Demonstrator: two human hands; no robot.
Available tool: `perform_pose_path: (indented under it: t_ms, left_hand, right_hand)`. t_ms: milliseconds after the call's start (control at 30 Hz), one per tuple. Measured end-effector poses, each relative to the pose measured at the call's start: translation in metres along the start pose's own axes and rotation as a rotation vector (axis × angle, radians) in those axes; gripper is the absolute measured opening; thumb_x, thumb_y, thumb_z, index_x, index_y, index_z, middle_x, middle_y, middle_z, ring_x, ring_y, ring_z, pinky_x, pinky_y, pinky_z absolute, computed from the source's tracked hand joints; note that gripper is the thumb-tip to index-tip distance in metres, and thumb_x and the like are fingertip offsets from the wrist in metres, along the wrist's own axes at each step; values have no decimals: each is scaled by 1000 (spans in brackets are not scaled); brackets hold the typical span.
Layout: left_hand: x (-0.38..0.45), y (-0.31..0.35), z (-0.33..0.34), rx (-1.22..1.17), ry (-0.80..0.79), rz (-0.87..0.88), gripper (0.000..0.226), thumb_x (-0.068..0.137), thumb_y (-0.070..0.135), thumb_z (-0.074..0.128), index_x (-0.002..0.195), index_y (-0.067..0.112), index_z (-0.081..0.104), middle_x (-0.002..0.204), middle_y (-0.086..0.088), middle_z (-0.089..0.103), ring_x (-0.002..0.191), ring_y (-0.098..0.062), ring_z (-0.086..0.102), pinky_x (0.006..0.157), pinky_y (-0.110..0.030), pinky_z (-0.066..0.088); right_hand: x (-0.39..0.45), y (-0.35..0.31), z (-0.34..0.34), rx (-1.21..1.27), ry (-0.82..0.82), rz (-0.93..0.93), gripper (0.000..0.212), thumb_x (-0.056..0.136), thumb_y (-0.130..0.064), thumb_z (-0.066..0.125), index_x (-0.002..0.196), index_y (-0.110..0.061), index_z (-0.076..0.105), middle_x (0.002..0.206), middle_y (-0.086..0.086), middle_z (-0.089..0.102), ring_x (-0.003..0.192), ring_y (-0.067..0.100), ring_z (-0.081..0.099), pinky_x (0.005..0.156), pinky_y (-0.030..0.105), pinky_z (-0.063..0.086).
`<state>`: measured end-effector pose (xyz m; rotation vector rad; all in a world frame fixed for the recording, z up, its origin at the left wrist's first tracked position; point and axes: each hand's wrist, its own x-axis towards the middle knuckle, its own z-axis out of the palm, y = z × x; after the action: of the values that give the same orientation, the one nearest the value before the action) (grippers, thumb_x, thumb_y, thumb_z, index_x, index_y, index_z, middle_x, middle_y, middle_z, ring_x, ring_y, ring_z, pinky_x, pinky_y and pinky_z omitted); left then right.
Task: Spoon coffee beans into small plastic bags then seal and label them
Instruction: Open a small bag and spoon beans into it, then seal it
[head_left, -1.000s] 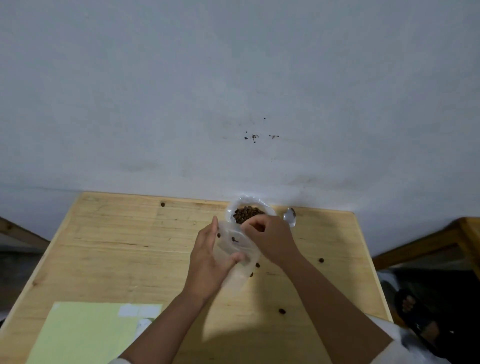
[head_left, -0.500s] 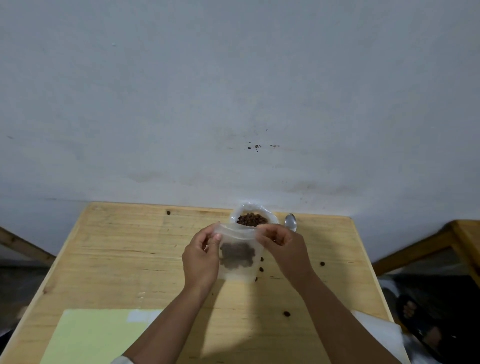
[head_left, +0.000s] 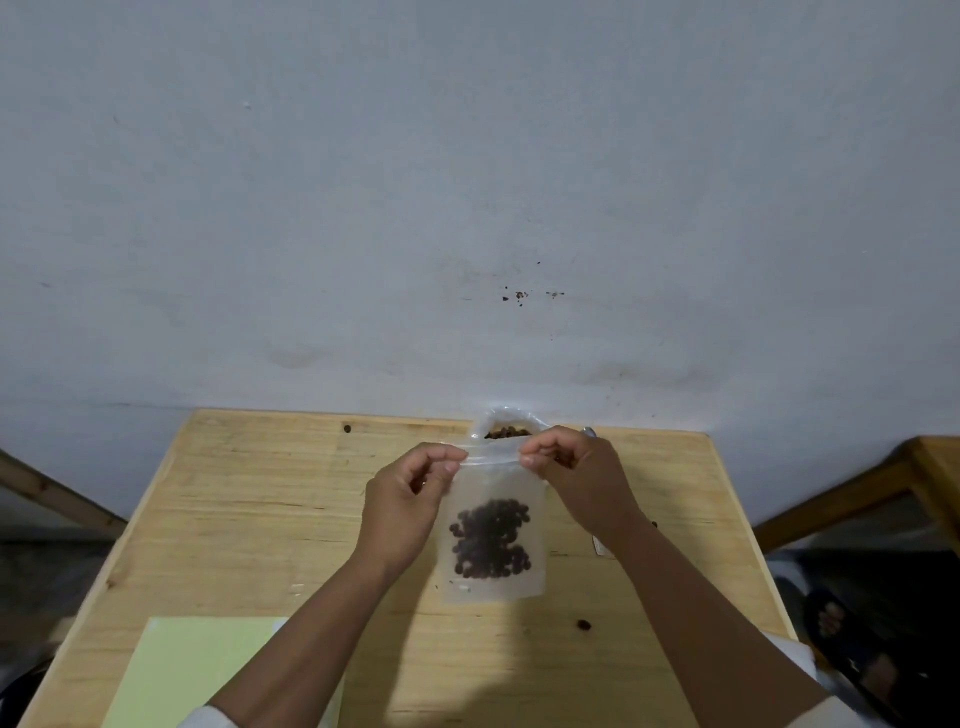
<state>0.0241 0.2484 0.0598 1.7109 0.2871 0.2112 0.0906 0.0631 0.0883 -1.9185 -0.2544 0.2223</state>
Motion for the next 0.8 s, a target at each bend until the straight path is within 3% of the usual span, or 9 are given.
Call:
perform_pose_path:
  t_ms: [100, 200, 333, 467, 533, 633, 733, 800]
  left_hand:
    - [0, 7, -3, 13, -34, 2, 18, 87, 14, 65, 86, 30, 73, 73, 8, 71, 67, -4, 61, 65, -15, 49]
    - [0, 13, 0, -17, 45, -8, 21, 86, 11, 66, 84, 30, 73, 70, -1, 70, 64, -12, 60, 61, -12, 47]
    - [2, 10, 0, -24, 82, -14, 17, 87, 15, 65, 85, 31, 73, 76, -10, 69, 75, -33, 60, 66, -23, 50]
    - [-1, 7, 0, 31, 6, -22, 14, 86, 21, 67, 86, 34, 72, 49, 7, 43, 53, -23, 41, 67, -41, 52]
    - [-4, 10, 3, 55, -24, -35, 8, 82, 28, 71, 84, 36, 72, 58, -2, 58, 61, -37, 48, 66, -45, 53]
    - [-6, 13, 4, 80, 15, -45, 7, 79, 29, 73, 79, 36, 71, 76, -11, 69, 55, -30, 45, 54, -30, 47]
    - [-9, 16, 3, 101, 18, -29, 6, 79, 28, 73, 78, 33, 71, 64, -6, 65, 44, -9, 35, 46, -18, 36]
    - [-12, 17, 4, 96, -2, -31, 4, 79, 28, 73, 79, 31, 71, 59, 7, 63, 41, -6, 33, 45, -15, 34]
  right_hand:
    - [3, -5, 1, -53, 3, -4, 13, 81, -6, 70, 79, -19, 71, 70, -5, 65, 62, -4, 55, 62, 7, 44]
    - [3, -11, 7, -73, 63, -18, 9, 81, -4, 68, 80, -12, 71, 68, -6, 64, 61, -6, 55, 60, 5, 43]
    - [0, -13, 10, -1, 33, 0, 9, 82, -9, 67, 81, -18, 71, 71, -6, 64, 64, -2, 55, 65, 12, 46]
    - [-5, -10, 13, -50, -13, 27, 14, 81, -16, 70, 75, -29, 69, 51, -20, 53, 61, 11, 49, 65, 19, 43]
    - [-7, -13, 17, -73, 13, 21, 13, 80, -15, 71, 74, -26, 68, 56, -27, 56, 60, 2, 52, 68, 19, 46]
    - [-11, -17, 24, 7, 5, 51, 11, 80, -11, 70, 75, -21, 69, 67, -20, 62, 63, -3, 55, 69, 18, 49]
    - [-13, -16, 28, 90, -71, 81, 10, 81, -12, 69, 78, -22, 70, 78, -11, 67, 72, 0, 61, 71, 17, 48]
    - [-13, -15, 32, 92, -66, 101, 7, 80, -13, 70, 79, -19, 71, 81, -9, 69, 77, -1, 62, 73, 15, 47]
